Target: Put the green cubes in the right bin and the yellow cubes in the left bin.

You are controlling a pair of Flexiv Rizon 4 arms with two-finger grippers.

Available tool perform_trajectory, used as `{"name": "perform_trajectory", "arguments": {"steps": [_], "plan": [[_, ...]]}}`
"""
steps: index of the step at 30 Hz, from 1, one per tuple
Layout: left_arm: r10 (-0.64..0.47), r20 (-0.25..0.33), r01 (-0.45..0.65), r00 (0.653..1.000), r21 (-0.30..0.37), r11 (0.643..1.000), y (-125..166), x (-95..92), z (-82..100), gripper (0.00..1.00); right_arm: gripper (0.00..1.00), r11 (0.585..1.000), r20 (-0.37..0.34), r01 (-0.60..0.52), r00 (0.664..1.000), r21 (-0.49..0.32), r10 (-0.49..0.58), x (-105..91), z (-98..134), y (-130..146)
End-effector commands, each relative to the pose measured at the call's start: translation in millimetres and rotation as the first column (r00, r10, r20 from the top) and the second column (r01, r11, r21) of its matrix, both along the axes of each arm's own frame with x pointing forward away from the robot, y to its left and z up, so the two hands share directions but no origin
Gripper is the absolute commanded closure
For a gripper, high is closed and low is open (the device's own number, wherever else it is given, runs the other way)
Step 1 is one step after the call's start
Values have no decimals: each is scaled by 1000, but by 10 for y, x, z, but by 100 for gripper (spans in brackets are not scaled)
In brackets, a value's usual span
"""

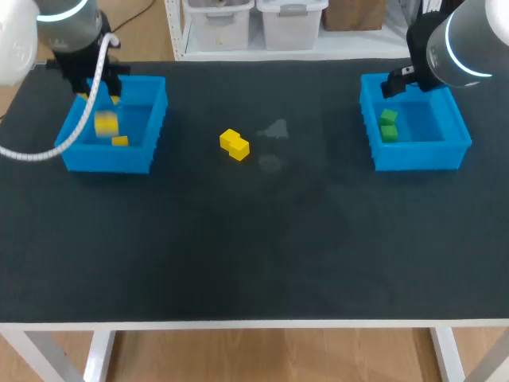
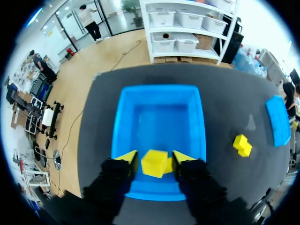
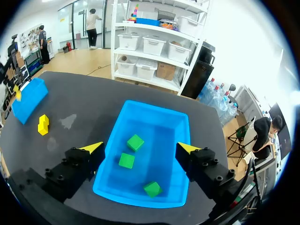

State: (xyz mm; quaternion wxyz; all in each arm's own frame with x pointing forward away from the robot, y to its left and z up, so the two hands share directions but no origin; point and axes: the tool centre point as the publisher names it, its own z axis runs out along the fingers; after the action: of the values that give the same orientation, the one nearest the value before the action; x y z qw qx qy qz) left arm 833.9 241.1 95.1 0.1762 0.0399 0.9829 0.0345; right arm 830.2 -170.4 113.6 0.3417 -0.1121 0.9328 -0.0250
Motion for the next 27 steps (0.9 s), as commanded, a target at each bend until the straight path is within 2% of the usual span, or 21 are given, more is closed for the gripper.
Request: {"name": "perform_trajectory", "arguments": {"steps": [1,7,14,20,27], "plan": [[-61,53,62,997,-22,998,-106,-85,-104,0,0,1000,11,3,1000,-1,-3,-29,-9,-1],[-242,43,244,969,-43,969,-629,-96,-84,0,0,1000,11,3,1000,-1,-3,-29,-9,-1],[-418,30,419,908,-46,907,-1278,-115,-79,0,0,1000,11,3,1000,-1,-3,-29,-9,-1],[-491,14,491,871,-45,870,-1640,-145,-124,0,0,1000,11,3,1000,-1,-3,-29,-9,-1],[-547,-8,546,837,-46,836,-1847,-178,-201,0,0,1000,11,3,1000,-1,-3,-29,-9,-1]]}}
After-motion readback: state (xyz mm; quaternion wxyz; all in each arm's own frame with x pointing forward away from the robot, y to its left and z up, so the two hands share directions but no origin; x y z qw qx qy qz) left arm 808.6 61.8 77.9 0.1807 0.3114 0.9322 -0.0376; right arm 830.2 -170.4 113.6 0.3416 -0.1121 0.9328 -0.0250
